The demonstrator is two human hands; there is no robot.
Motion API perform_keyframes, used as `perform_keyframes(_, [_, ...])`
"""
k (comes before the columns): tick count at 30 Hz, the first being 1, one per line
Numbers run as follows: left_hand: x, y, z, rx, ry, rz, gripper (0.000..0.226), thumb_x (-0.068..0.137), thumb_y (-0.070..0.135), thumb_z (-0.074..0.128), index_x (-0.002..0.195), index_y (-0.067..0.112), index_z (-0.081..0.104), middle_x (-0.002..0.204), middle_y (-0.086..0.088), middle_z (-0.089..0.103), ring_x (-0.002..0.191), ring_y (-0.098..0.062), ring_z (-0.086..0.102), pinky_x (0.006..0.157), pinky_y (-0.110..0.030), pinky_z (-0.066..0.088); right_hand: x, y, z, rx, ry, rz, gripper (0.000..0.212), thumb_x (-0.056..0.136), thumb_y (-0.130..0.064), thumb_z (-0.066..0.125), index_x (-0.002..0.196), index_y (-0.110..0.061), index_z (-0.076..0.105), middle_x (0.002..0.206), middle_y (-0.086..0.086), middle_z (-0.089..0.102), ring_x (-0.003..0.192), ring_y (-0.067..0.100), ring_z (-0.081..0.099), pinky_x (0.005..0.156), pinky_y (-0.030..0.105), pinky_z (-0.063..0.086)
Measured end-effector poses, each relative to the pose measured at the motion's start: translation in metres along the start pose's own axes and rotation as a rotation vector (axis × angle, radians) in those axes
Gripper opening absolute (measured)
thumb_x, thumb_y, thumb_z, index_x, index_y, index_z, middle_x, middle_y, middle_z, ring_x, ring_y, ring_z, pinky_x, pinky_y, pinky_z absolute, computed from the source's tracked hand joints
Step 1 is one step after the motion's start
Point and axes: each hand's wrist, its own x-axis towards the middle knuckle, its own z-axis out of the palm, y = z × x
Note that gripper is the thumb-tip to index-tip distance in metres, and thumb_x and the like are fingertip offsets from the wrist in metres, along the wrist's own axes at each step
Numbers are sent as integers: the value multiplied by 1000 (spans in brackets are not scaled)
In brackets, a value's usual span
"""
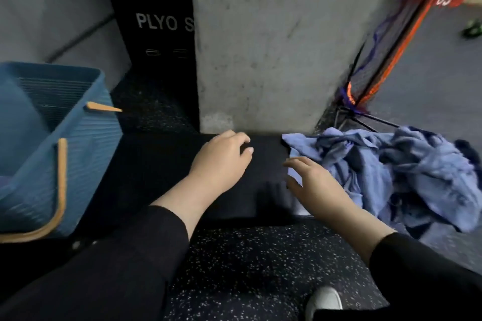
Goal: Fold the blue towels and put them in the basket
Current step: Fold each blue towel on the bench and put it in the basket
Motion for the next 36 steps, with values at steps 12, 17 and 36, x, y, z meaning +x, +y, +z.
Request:
perform_keyframes(12, [40, 41, 77, 79, -166, 31, 36, 102, 39, 48, 134, 25, 57, 134, 6, 55, 119, -20, 54, 97, -39, 46, 21, 104, -58, -210, 347, 126, 34, 86, -25, 69, 119, -21, 64, 120, 4, 62, 107, 36, 57, 84, 47, 44])
perform_keyframes(17, [47, 53, 87, 48, -151, 53, 36, 102, 38, 48, 134, 25, 58, 135, 7, 55, 120, -20, 53, 99, -39, 45, 28, 135, -64, -243, 141, 328, 26, 94, -38, 55, 114, -24, 65, 115, 4, 64, 114, 32, 55, 79, 43, 43])
perform_keyframes(36, [41, 52, 64, -13, -65, 99, 34, 102, 37, 50, 132, 25, 60, 134, 11, 56, 118, -15, 54, 96, -35, 46, 83, 135, -165, 486, 607, 532, 26, 78, -39, 46, 84, -24, 66, 87, 10, 70, 80, 32, 70, 73, 50, 59])
